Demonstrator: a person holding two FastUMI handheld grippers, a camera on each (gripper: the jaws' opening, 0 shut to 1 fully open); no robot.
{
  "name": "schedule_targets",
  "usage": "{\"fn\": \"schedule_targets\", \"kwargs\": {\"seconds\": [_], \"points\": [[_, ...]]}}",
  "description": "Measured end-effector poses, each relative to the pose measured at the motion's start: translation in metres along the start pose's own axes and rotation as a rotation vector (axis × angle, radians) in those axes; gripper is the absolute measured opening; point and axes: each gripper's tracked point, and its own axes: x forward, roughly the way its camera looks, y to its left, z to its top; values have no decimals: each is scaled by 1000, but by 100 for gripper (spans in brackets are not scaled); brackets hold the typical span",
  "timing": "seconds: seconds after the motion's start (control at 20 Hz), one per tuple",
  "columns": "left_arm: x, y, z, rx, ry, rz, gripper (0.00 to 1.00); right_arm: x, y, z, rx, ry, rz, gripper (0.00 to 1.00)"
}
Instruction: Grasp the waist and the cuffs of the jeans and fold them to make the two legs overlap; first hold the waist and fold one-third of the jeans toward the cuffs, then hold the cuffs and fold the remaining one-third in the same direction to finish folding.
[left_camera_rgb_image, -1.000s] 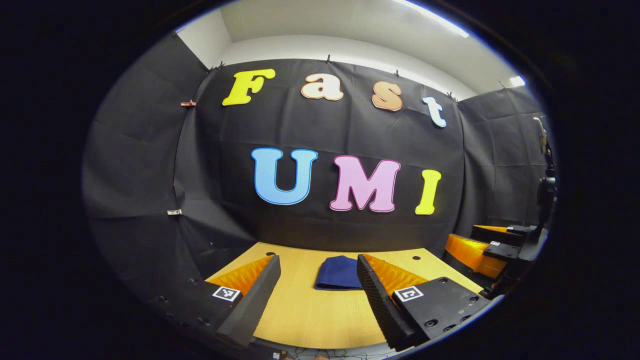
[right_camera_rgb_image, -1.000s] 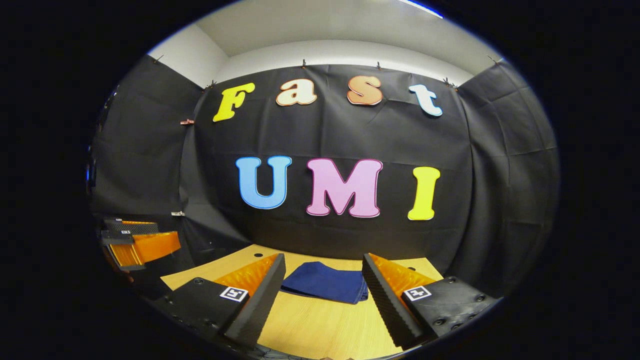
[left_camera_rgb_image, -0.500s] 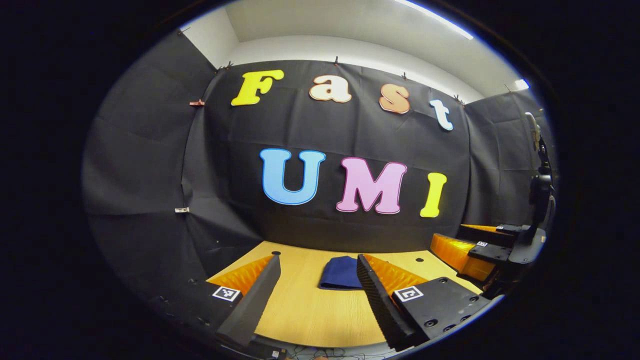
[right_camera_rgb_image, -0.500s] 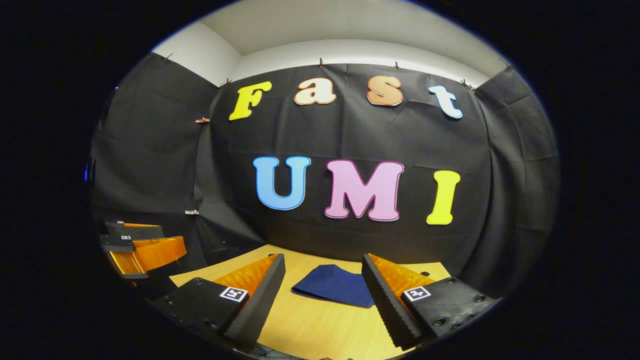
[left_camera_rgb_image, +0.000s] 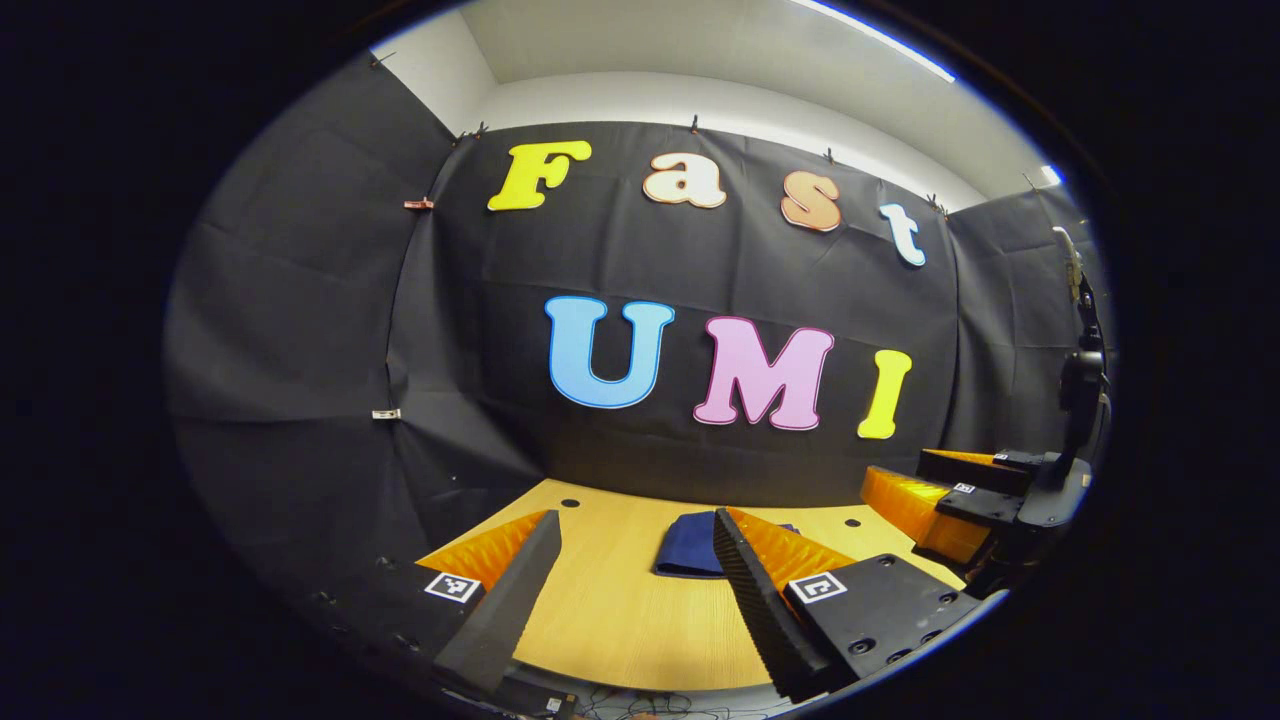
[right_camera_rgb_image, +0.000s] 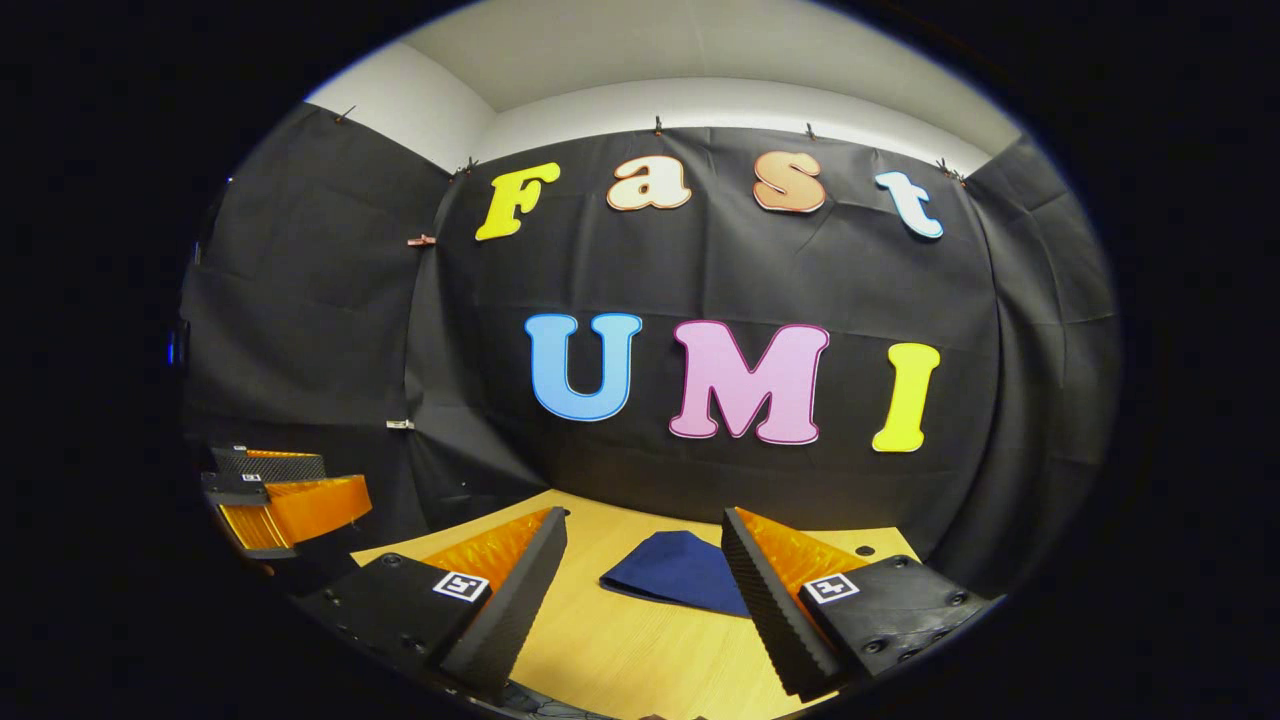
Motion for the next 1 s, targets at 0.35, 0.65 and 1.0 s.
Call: {"fn": "schedule_targets", "kwargs": {"seconds": [0.35, 0.65, 1.0], "points": [[1, -3, -4, 6, 9, -11, 96, -1, -2, -6, 2, 12, -14, 98], [3, -2, -2, 9, 13, -7, 96, 3, -3, -8, -4, 22, -12, 98], [0, 1, -1, 13, 7, 4, 96, 5, 4, -7, -10, 20, 4, 98]]}}
